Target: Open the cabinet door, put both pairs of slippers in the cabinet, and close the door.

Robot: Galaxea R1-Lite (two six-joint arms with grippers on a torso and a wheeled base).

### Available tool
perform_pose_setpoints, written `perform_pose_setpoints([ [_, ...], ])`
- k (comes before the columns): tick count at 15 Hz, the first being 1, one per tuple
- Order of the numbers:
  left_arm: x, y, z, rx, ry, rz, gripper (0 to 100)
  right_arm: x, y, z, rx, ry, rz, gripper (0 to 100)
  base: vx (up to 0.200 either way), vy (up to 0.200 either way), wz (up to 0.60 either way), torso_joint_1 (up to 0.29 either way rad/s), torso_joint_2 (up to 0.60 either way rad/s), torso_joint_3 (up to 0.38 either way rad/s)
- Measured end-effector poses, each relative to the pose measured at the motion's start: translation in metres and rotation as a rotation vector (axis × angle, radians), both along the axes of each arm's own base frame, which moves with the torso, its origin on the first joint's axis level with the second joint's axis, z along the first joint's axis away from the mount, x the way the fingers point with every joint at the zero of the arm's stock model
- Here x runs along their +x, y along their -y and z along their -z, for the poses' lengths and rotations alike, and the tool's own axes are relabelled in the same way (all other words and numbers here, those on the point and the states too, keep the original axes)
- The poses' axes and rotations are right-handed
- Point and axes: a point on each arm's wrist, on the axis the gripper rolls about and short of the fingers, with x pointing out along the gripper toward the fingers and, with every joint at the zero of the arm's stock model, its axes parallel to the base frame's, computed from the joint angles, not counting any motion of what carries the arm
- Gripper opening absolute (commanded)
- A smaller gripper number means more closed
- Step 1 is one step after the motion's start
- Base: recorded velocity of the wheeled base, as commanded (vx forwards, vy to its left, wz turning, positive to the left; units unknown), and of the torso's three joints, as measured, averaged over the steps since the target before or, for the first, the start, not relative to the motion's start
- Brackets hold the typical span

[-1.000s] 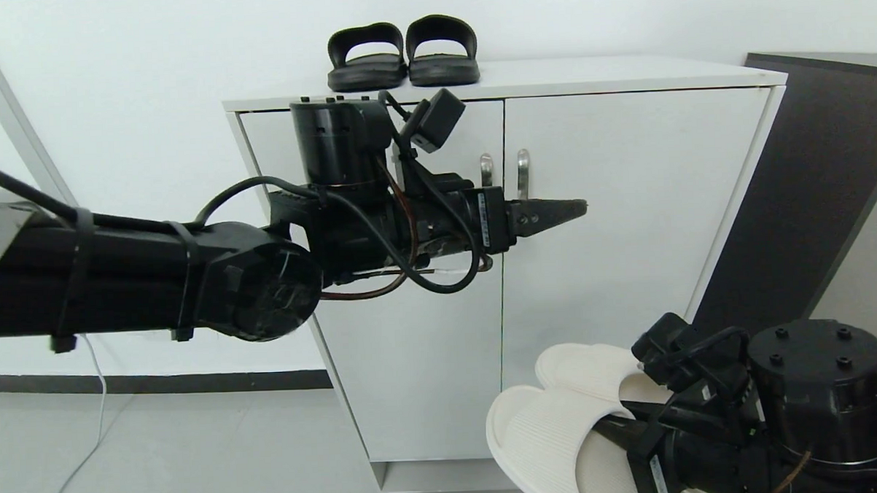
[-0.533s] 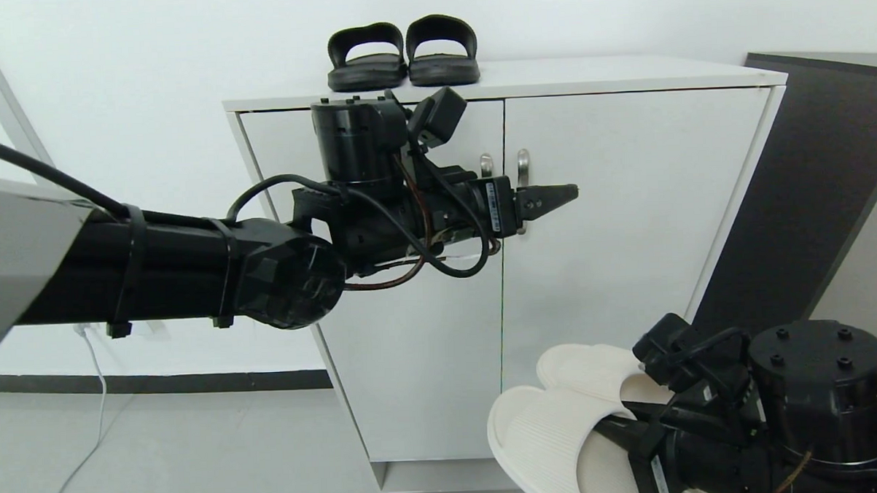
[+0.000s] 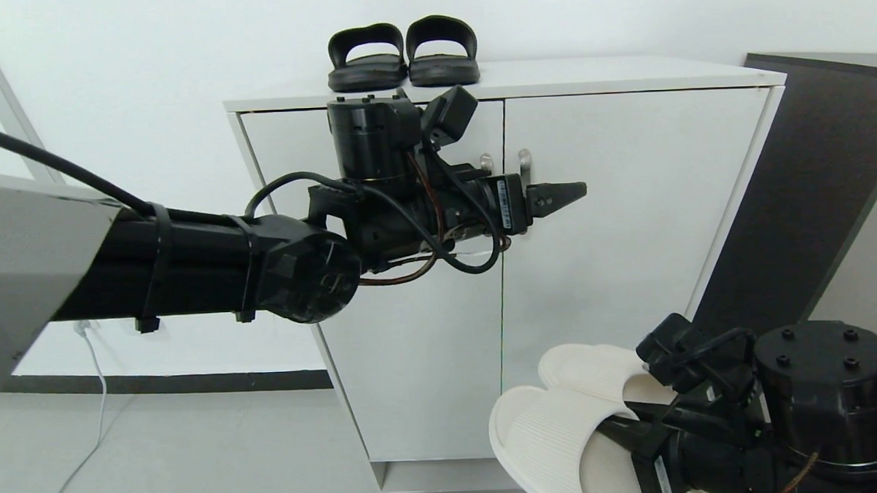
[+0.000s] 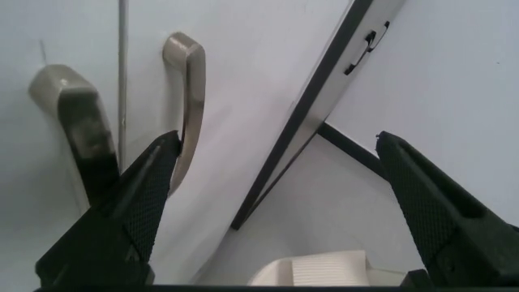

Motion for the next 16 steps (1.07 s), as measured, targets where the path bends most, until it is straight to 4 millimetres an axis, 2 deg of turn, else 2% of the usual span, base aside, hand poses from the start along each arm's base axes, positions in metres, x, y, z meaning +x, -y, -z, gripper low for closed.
perform_pose_setpoints([
  [3, 0.004, 0.004, 0.003, 0.0, 0.0, -0.007, 100, 0.0, 0.0, 0.0, 0.0, 0.001, 0.001, 0, 0.0, 0.0, 0.0, 0.0, 0.0, 0.0],
  [4, 0.004, 0.004, 0.004, 0.001, -0.003, -0.007, 0, 0.0, 0.0, 0.0, 0.0, 0.0, 0.001, 0, 0.0, 0.0, 0.0, 0.0, 0.0, 0.0],
  [10, 0.002, 0.004, 0.007, 0.011, -0.011, -0.003, 0, -0.003, 0.003, 0.001, -0.001, -0.003, -0.006, 0, 0.0, 0.0, 0.0, 0.0, 0.0, 0.0],
  [16, -0.033, 0.005, 0.01, 0.022, -0.03, 0.05, 0, -0.014, 0.01, 0.0, 0.036, -0.036, -0.15, 0, 0.0, 0.0, 0.0, 0.0, 0.0, 0.0],
])
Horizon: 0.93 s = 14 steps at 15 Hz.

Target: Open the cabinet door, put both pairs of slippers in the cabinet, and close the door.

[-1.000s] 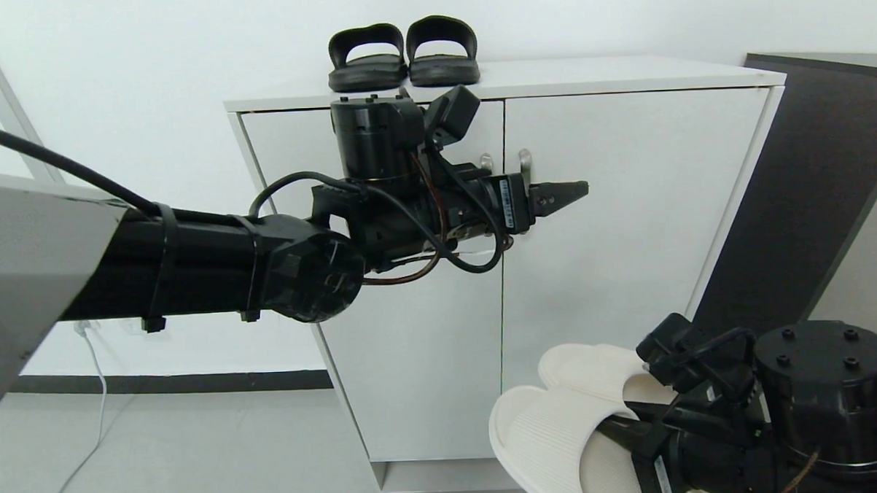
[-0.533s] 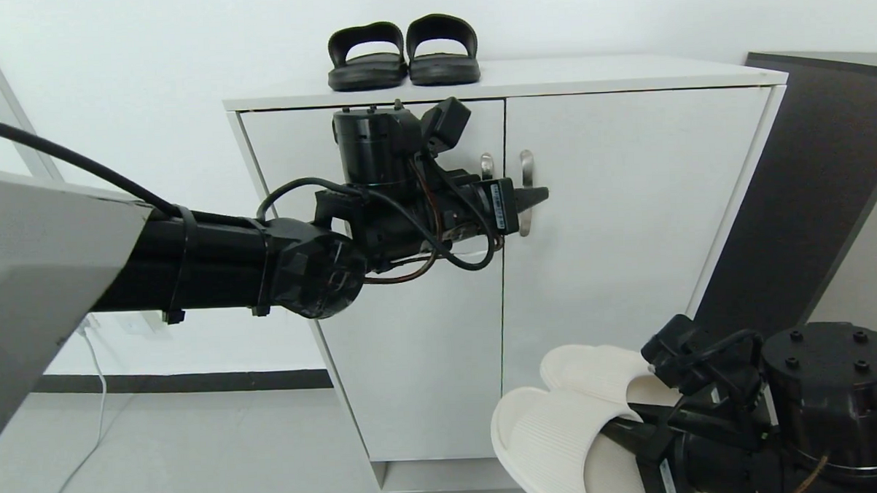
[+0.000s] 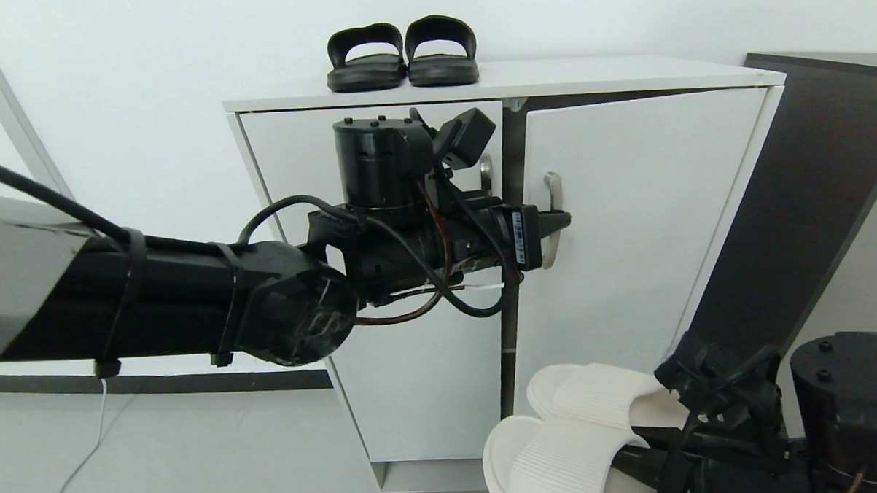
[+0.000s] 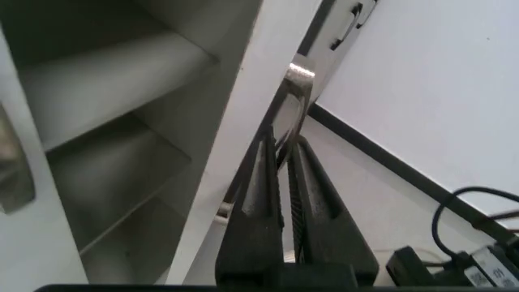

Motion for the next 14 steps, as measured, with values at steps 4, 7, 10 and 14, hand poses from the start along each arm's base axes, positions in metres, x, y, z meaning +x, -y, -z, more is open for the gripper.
perform_pose_setpoints([
  [4, -0.027, -0.009, -0.007, 0.0, 0.001, 0.024, 0, -0.007, 0.008, 0.0, -0.016, 0.027, -0.047, 0, 0.0, 0.0, 0.0, 0.0, 0.0, 0.0],
  [7, -0.048, -0.022, -0.013, -0.003, 0.005, 0.021, 0, -0.009, 0.009, 0.0, -0.018, 0.032, -0.05, 0, 0.0, 0.0, 0.0, 0.0, 0.0, 0.0],
  [10, -0.05, -0.033, -0.02, -0.019, 0.013, 0.001, 0, -0.01, 0.01, 0.0, -0.017, 0.035, -0.05, 0, 0.0, 0.0, 0.0, 0.0, 0.0, 0.0],
  [14, -0.034, -0.034, -0.029, -0.063, 0.001, -0.027, 0, -0.01, 0.01, -0.001, -0.014, 0.038, -0.049, 0, 0.0, 0.0, 0.0, 0.0, 0.0, 0.0],
])
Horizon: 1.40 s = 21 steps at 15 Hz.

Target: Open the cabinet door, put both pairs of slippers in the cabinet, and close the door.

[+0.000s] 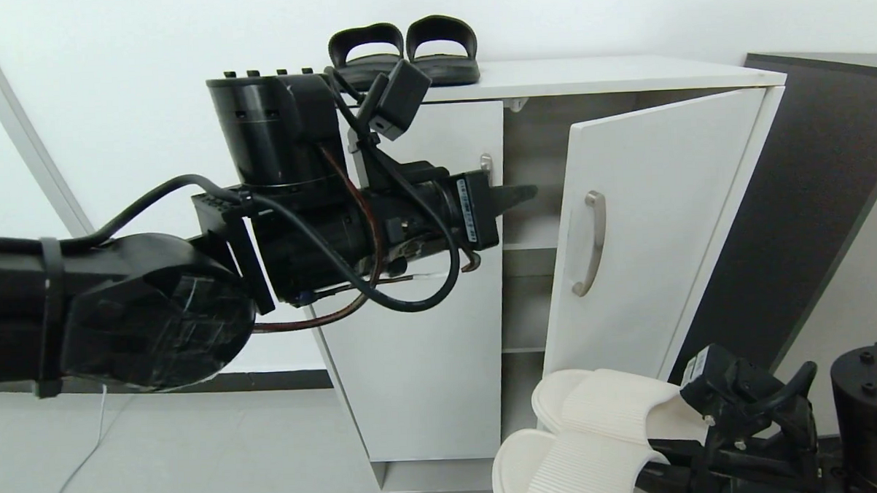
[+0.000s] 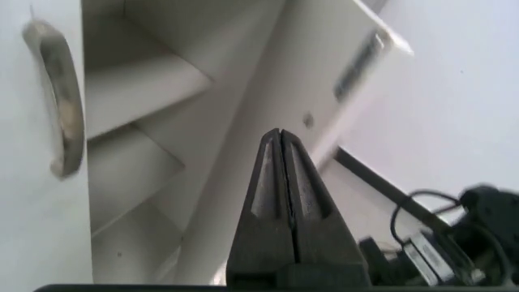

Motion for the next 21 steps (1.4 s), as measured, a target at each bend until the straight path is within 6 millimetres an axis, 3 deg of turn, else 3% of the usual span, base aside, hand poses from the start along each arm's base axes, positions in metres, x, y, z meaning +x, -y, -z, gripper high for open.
perform_pose_setpoints([
  [7, 0.035, 0.03, 0.002, -0.037, -0.004, 0.006, 0, 0.0, 0.0, 0.0, -0.001, 0.001, -0.001, 0, 0.0, 0.0, 0.0, 0.0, 0.0, 0.0],
  [10, 0.04, 0.034, 0.008, -0.031, -0.018, 0.003, 0, -0.001, -0.001, 0.0, -0.003, 0.0, -0.011, 0, -0.2, 0.0, 0.0, 0.004, 0.0, 0.001],
  [15, 0.026, 0.045, 0.018, -0.025, -0.024, 0.041, 0, -0.004, -0.001, 0.004, -0.027, 0.006, -0.031, 0, -0.2, 0.0, 0.0, 0.002, 0.0, 0.001],
  [19, 0.0, 0.067, 0.019, -0.043, -0.003, 0.129, 0, -0.004, -0.001, 0.005, -0.032, 0.005, -0.032, 0, -0.2, 0.0, 0.0, 0.002, 0.0, 0.002],
  [21, 0.001, 0.064, 0.02, -0.041, 0.0, 0.118, 0, -0.005, 0.0, 0.005, -0.032, 0.004, -0.033, 0, 0.0, 0.0, 0.0, 0.0, 0.0, 0.0],
])
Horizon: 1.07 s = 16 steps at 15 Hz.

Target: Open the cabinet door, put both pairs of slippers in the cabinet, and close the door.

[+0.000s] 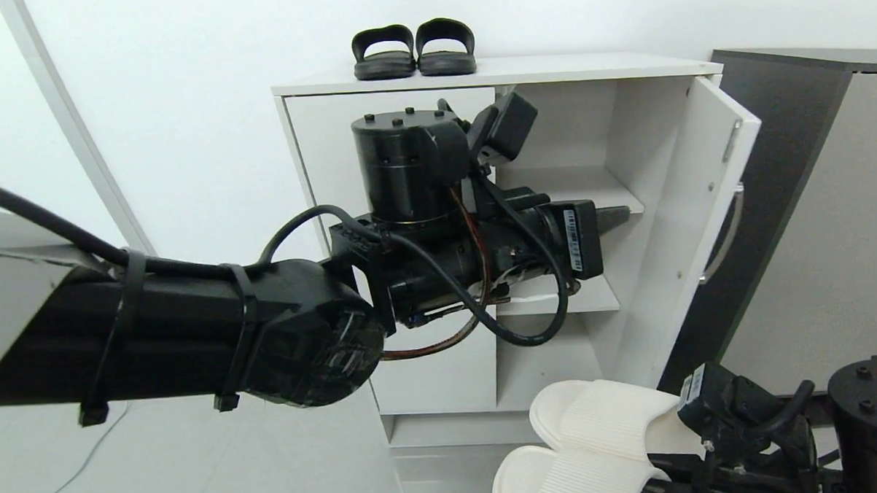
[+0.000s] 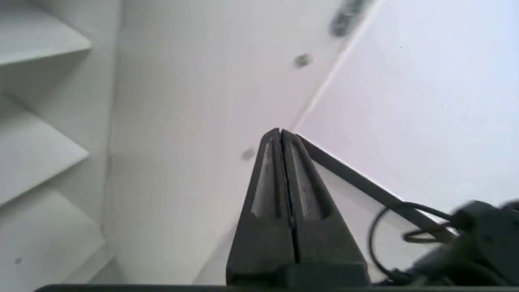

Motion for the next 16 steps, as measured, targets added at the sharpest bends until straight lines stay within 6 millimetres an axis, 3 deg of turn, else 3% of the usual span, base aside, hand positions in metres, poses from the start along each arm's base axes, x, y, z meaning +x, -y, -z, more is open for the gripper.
perform_pose_setpoints([
  [4, 0.007, -0.032, -0.01, -0.031, 0.028, -0.145, 0, 0.005, -0.001, -0.004, 0.017, 0.005, 0.021, 0, 0.0, 0.0, 0.0, 0.0, 0.0, 0.0],
  [8, -0.01, -0.113, -0.028, -0.001, 0.021, -0.379, 0, 0.031, 0.001, -0.014, 0.054, 0.016, 0.198, 0, 0.0, 0.0, 0.0, 0.0, 0.0, 0.0],
  [11, -0.064, -0.191, -0.036, 0.088, -0.053, -0.609, 0, 0.054, -0.009, -0.022, 0.111, 0.007, 0.407, 0, 0.0, 0.0, 0.0, 0.0, 0.0, 0.0],
  [13, -0.12, -0.238, -0.032, 0.126, -0.094, -0.787, 0, 0.065, -0.014, -0.019, 0.105, 0.007, 0.473, 0, 0.0, 0.0, 0.0, 0.0, 0.0, 0.0],
  [16, -0.209, -0.278, -0.004, 0.153, -0.102, -1.082, 0, 0.071, -0.017, -0.016, 0.103, 0.01, 0.485, 0, 0.0, 0.0, 0.0, 0.0, 0.0, 0.0],
])
